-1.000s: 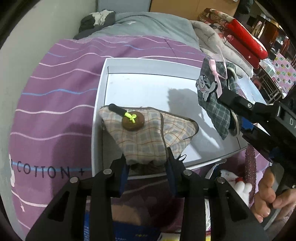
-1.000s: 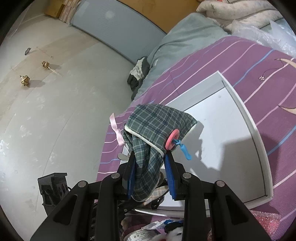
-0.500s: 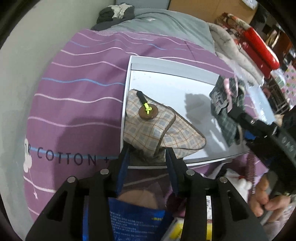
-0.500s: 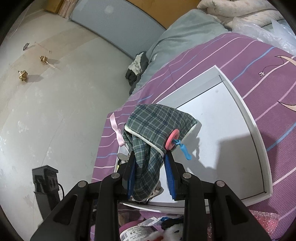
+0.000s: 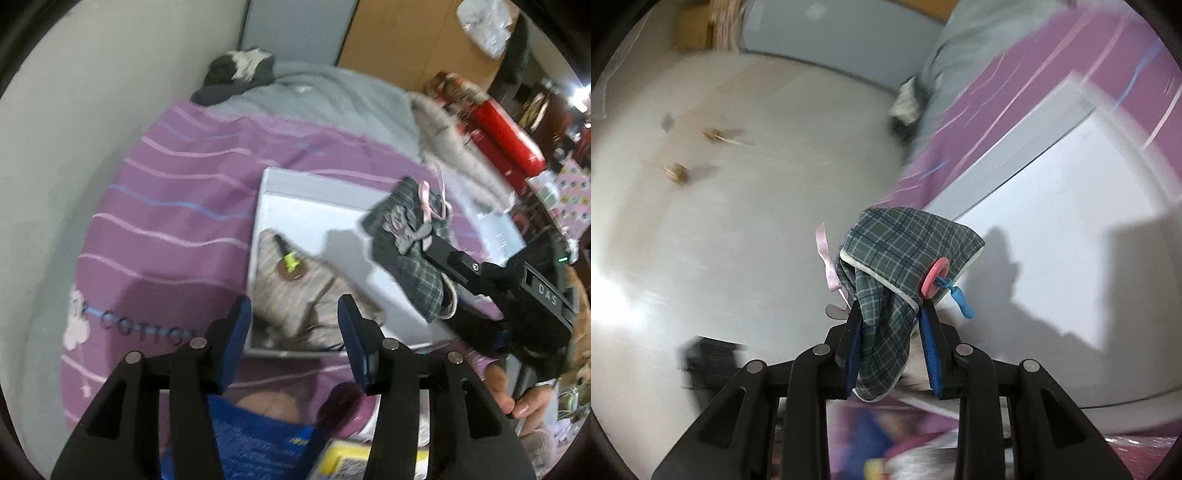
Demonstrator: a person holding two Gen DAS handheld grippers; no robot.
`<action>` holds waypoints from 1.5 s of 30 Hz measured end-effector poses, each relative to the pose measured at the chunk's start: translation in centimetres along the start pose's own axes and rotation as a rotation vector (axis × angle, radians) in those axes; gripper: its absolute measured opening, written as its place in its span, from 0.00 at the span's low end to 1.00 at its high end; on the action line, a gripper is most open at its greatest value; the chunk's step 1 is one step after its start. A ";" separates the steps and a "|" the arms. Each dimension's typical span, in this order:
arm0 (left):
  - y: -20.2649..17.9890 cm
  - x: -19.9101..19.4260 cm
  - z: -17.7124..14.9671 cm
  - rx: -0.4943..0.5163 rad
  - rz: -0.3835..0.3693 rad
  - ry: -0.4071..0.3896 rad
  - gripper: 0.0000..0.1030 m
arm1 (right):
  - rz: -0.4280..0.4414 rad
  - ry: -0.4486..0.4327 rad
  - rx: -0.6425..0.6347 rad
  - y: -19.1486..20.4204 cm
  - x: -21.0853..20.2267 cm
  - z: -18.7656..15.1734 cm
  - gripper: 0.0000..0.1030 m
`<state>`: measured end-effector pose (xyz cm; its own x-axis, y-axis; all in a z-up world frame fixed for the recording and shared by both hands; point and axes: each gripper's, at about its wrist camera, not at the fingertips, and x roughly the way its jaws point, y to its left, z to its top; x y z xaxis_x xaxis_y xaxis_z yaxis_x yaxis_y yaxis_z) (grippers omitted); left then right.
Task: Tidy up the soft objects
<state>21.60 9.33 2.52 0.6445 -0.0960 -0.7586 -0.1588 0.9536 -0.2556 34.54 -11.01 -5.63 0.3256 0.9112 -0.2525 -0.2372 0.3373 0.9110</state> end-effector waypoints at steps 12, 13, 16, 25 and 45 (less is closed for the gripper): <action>-1.9 2.0 -0.5 0.040 -0.035 0.021 0.40 | -0.385 -0.102 -0.012 1.3 -2.7 0.5 0.74; -1.9 2.2 -0.5 0.039 -0.035 0.025 0.40 | -0.415 -0.124 -0.014 1.5 -3.3 0.5 0.74; -2.0 2.3 -0.6 0.041 -0.023 0.029 0.40 | -0.482 -0.159 -0.031 2.0 -4.6 0.5 0.74; -1.2 1.3 -0.5 0.048 0.037 0.021 0.40 | -0.582 -0.012 -0.411 8.3 0.4 -3.2 0.72; 1.0 0.3 -0.2 -0.019 -0.072 -0.023 0.39 | -0.140 -0.002 -0.073 1.3 -2.4 0.6 0.20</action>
<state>21.42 10.20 1.92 0.6716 -0.1573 -0.7240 -0.1253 0.9390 -0.3203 33.95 -12.92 -3.62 0.3624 0.8534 -0.3747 -0.2548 0.4774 0.8409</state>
